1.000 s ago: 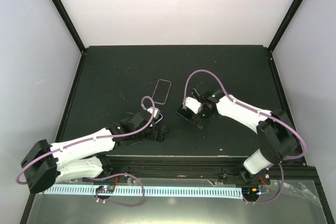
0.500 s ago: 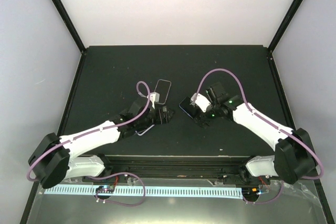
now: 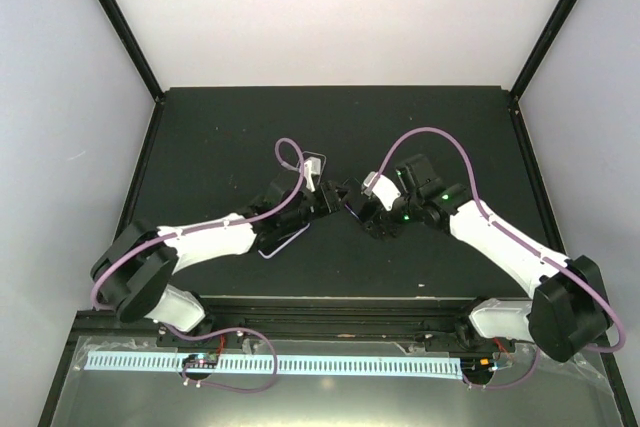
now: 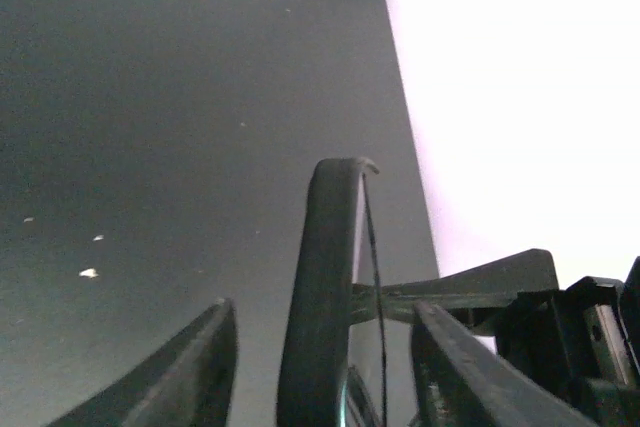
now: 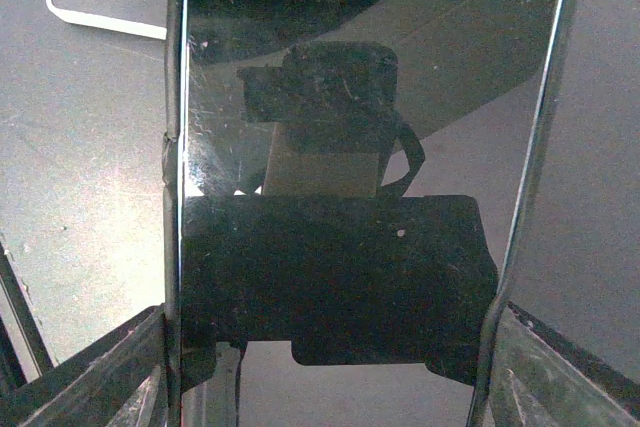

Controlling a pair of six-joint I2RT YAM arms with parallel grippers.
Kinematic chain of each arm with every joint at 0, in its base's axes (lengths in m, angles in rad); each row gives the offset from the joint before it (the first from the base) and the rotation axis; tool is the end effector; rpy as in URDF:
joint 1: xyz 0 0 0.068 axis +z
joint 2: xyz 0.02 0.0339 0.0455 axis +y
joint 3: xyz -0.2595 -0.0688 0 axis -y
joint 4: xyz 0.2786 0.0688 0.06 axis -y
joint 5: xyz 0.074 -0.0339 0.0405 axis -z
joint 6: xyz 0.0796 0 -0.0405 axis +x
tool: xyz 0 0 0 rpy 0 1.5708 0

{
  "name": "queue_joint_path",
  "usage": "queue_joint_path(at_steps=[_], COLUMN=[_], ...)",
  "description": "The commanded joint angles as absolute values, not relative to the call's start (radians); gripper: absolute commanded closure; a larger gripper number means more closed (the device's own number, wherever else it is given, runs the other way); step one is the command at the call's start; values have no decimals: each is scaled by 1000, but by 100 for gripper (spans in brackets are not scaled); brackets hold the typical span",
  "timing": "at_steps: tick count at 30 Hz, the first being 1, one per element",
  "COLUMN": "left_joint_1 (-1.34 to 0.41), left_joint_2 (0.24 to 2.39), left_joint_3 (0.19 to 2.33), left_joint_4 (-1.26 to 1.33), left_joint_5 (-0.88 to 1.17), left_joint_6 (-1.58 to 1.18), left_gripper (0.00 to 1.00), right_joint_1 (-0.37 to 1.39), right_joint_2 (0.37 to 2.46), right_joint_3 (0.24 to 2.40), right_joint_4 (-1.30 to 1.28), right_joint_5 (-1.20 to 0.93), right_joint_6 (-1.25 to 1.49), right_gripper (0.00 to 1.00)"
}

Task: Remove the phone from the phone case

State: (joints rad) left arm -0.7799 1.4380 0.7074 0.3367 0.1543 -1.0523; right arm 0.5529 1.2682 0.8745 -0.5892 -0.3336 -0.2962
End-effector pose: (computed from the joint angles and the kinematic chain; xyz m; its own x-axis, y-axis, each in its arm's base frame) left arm 0.2574 -0.2718 0.1709 -0.8264 -0.3898 -0.4064 0.1574 0.5331 -0.8313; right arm 0.2465 0.1827 0.1856 -0.4873 -0.6248 -0.6100 -0.8291 0.5503 0.0987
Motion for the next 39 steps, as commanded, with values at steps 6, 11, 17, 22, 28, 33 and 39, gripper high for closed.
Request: queue_joint_path(at_steps=[6, 11, 17, 22, 28, 33, 39], left_joint_1=[-788, -800, -789, -710, -650, -649, -650], left_joint_2=[1557, 1575, 1562, 1463, 1358, 1182, 1070], left_joint_3=[791, 804, 793, 762, 818, 781, 759], left_joint_4=[540, 562, 561, 446, 277, 161, 157], left_joint_5=[287, 292, 310, 413, 858, 907, 944], left_joint_6=[-1168, -1178, -1146, -1007, -752, -528, -434], left_gripper=[71, 84, 98, 98, 98, 98, 98], right_joint_1=[549, 549, 548, 548, 520, 511, 514], right_joint_2=[1231, 1234, 1221, 1132, 1098, 1129, 1220], right_joint_3=[884, 885, 892, 890, 973, 1038, 1022], right_joint_4=[-518, -512, -533, -567, -705, -796, -800], right_joint_5=[-342, -321, -357, -432, -592, -884, -1002], right_joint_6=[-268, -260, -278, -303, -323, -331, -339], right_gripper=[44, 44, 22, 0, 0, 3, 21])
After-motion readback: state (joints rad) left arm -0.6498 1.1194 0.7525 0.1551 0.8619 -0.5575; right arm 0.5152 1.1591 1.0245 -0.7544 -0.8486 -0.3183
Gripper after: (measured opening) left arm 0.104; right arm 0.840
